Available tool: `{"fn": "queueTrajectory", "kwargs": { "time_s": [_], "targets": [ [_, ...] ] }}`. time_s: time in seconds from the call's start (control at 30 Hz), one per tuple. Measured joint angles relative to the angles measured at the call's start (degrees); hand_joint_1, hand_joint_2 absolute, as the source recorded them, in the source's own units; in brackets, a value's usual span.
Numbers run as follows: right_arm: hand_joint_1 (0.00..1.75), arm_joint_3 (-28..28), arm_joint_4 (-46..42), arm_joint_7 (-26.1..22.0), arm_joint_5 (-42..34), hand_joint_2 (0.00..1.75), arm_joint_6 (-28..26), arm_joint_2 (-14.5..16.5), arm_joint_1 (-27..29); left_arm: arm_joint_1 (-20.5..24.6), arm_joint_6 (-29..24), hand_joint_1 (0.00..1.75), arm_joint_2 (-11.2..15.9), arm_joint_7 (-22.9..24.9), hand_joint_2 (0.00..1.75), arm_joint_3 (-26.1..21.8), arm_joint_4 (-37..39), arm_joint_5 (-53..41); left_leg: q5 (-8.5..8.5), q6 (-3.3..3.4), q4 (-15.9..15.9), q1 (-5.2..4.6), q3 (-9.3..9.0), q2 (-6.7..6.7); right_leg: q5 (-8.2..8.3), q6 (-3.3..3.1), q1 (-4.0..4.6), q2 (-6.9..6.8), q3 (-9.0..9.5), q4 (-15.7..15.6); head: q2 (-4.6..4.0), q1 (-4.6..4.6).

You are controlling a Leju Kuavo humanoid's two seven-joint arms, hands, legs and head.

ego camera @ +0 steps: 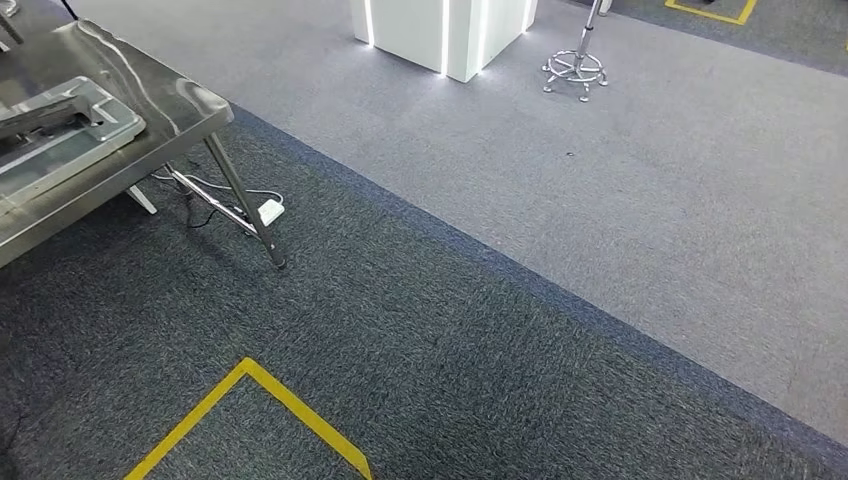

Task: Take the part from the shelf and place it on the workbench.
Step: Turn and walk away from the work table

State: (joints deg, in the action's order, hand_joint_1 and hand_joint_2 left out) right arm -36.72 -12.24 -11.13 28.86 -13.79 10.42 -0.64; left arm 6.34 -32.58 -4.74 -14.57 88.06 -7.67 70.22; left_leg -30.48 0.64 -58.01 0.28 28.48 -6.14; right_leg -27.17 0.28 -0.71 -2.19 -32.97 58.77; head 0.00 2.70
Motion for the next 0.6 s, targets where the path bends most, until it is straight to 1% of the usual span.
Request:
{"fn": "queueTrajectory", "kwargs": {
  "time_s": [0.03, 0.07, 0.1, 0.13, 0.17, 0.2, 0.23, 0.27, 0.3, 0.33, 0.37, 0.4, 0.43, 0.47, 0.5, 0.53, 0.57, 0.6],
  "targets": [
    [0.00, 0.00, 0.00, -0.49, 0.10, 0.00, 0.04, 0.01, -0.09, 0.05, 0.01, 0.00, -0.02, 0.00, 0.00, 0.00, 0.00, 0.03, -1.09, -0.24, -1.36, 0.19, 0.47, 1.13, 0.19, -0.40, -0.09, 0.57, 0.01, -0.17, 0.00, -0.01],
    [0.00, 0.00, 0.00, -0.94, 0.21, 0.00, 0.09, 0.01, -0.22, 0.04, 0.02, 0.00, -0.02, -0.01, 0.00, 0.00, 0.00, 0.05, -2.73, -0.43, -3.84, 0.36, 1.52, 2.61, 0.35, -0.74, -0.19, 1.15, 0.04, -0.32, 0.00, -0.02],
    [0.00, 0.00, 0.00, -1.40, 0.37, 0.00, 0.18, 0.01, -0.34, -0.01, 0.03, 0.00, -0.02, -0.01, 0.00, 0.00, 0.01, 0.12, -4.69, -0.54, -7.35, 0.45, 3.03, 4.17, 0.42, -0.93, -0.13, 1.74, -0.03, -0.33, 0.00, -0.02],
    [0.00, 0.00, 0.00, -1.86, 0.55, 0.00, 0.32, 0.01, -0.43, -0.09, 0.04, 0.00, -0.02, -0.01, 0.00, 0.00, 0.01, 0.17, -6.47, -0.60, -11.26, 0.48, 4.87, 5.02, 0.47, -1.06, -0.05, 2.39, -0.10, -0.31, 0.00, -0.03],
    [0.00, 0.00, 0.00, -2.36, 0.73, 0.00, 0.49, 0.01, -0.46, -0.19, 0.05, 0.00, -0.02, -0.02, 0.00, 0.00, 0.01, 0.24, -7.41, -0.62, -14.43, 0.47, 6.45, 5.42, 0.48, -1.11, 0.04, 3.13, -0.14, -0.26, 0.00, -0.02],
    [0.00, 0.00, 0.00, -2.84, 0.93, 0.00, 0.68, 0.01, -0.46, -0.27, 0.07, 0.00, -0.02, -0.03, 0.00, 0.00, 0.01, 0.30, -7.25, -0.56, -15.89, 0.46, 7.31, 5.60, 0.48, -1.12, 0.12, 3.91, -0.15, -0.21, 0.00, -0.02],
    [0.00, 0.00, 0.00, -3.27, 1.08, 0.00, 0.82, 0.01, -0.46, -0.32, 0.09, 0.00, -0.02, -0.07, 0.00, 0.00, 0.00, 0.31, -5.91, -0.43, -15.13, 0.46, 7.18, 5.75, 0.48, -1.12, 0.17, 4.72, -0.11, -0.13, 0.00, -0.02],
    [0.00, 0.00, 0.00, -3.63, 1.21, 0.00, 0.92, 0.01, -0.48, -0.32, 0.09, 0.00, -0.02, -0.13, 0.00, 0.00, 0.00, 0.33, -3.71, -0.23, -12.31, 0.46, 6.10, 6.08, 0.48, -1.11, 0.20, 5.54, -0.04, -0.06, 0.00, -0.02],
    [0.00, 0.00, 0.00, -3.93, 1.35, 0.00, 0.97, 0.01, -0.51, -0.31, 0.09, 0.00, -0.02, -0.19, 0.00, 0.00, 0.01, 0.35, -1.41, 0.02, -8.33, 0.46, 4.51, 7.00, 0.49, -1.07, 0.18, 6.28, 0.01, -0.01, 0.00, -0.02],
    [0.00, 0.00, 0.00, -4.19, 1.48, 0.00, 0.99, 0.03, -0.60, -0.30, 0.09, 0.00, -0.02, -0.25, 0.00, 0.00, 0.01, 0.38, 0.23, 0.23, -4.57, 0.49, 3.04, 8.30, 0.49, -0.92, 0.24, 6.99, -0.04, 0.13, 0.00, -0.02],
    [0.00, 0.00, 0.00, -4.37, 1.61, 0.00, 0.99, 0.04, -0.71, -0.29, 0.08, 0.00, -0.01, -0.29, 0.00, 0.00, 0.02, 0.42, 1.14, 0.39, -2.01, 0.46, 2.08, 9.38, 0.57, -0.66, 0.23, 7.65, -0.19, 0.21, 0.00, -0.02],
    [0.00, 0.00, 0.00, -4.52, 1.73, 0.00, 1.01, 0.06, -0.76, -0.25, 0.07, 0.00, 0.01, -0.33, 0.00, 0.00, 0.02, 0.45, 1.36, 0.52, -0.71, 0.38, 1.67, 10.10, 0.68, -0.30, 0.16, 8.26, -0.40, 0.24, 0.00, -0.01],
    [0.00, 0.00, 0.00, -4.62, 1.84, 0.00, 1.02, 0.07, -0.78, -0.19, 0.07, 0.00, 0.02, -0.36, 0.00, 0.00, 0.02, 0.48, 1.29, 0.65, -0.41, 0.26, 1.55, 10.09, 0.84, 0.14, 0.08, 8.87, -0.61, 0.20, 0.00, -0.01],
    [0.00, 0.00, 0.00, -4.66, 1.91, 0.00, 1.03, 0.07, -0.71, -0.13, 0.06, 0.00, 0.02, -0.37, 0.00, 0.00, 0.02, 0.50, 1.49, 0.93, -0.24, 0.27, 1.50, 9.52, 1.01, 0.55, -0.03, 9.30, -0.81, 0.09, 0.00, -0.01],
    [0.00, 0.00, 0.00, -4.67, 1.99, 0.00, 1.05, 0.07, -0.64, -0.06, 0.06, 0.00, 0.01, -0.40, 0.00, 0.00, 0.02, 0.51, 1.76, 1.32, 0.10, 0.32, 1.34, 8.85, 0.87, 0.80, -0.05, 8.76, -1.03, 0.28, 0.00, 0.00],
    [0.00, 0.00, 0.00, -4.66, 2.04, 0.00, 1.06, 0.07, -0.63, -0.05, 0.04, 0.00, -0.01, -0.43, 0.00, 0.00, 0.02, 0.54, 2.06, 1.78, 0.47, 0.38, 1.20, 8.14, 0.11, 0.98, 0.03, 7.50, -1.60, 1.30, 0.00, 0.05],
    [0.00, 0.00, 0.00, -4.62, 2.09, 0.00, 1.07, 0.07, -0.69, -0.06, 0.03, 0.00, -0.02, -0.46, 0.00, 0.00, 0.02, 0.55, 2.32, 2.21, 0.83, 0.44, 1.17, 7.36, -1.26, 1.09, 0.13, 5.90, -2.63, 3.40, 0.00, 0.08],
    [0.00, 0.01, 0.00, -4.57, 2.15, 0.00, 1.08, 0.07, -0.77, -0.12, 0.02, 0.00, -0.02, -0.50, 0.00, 0.00, 0.02, 0.58, 2.42, 2.48, 0.95, 0.32, 1.17, 6.53, -3.13, 1.18, 0.13, 4.25, -4.09, 6.55, 0.00, 0.12]
  ]
}}
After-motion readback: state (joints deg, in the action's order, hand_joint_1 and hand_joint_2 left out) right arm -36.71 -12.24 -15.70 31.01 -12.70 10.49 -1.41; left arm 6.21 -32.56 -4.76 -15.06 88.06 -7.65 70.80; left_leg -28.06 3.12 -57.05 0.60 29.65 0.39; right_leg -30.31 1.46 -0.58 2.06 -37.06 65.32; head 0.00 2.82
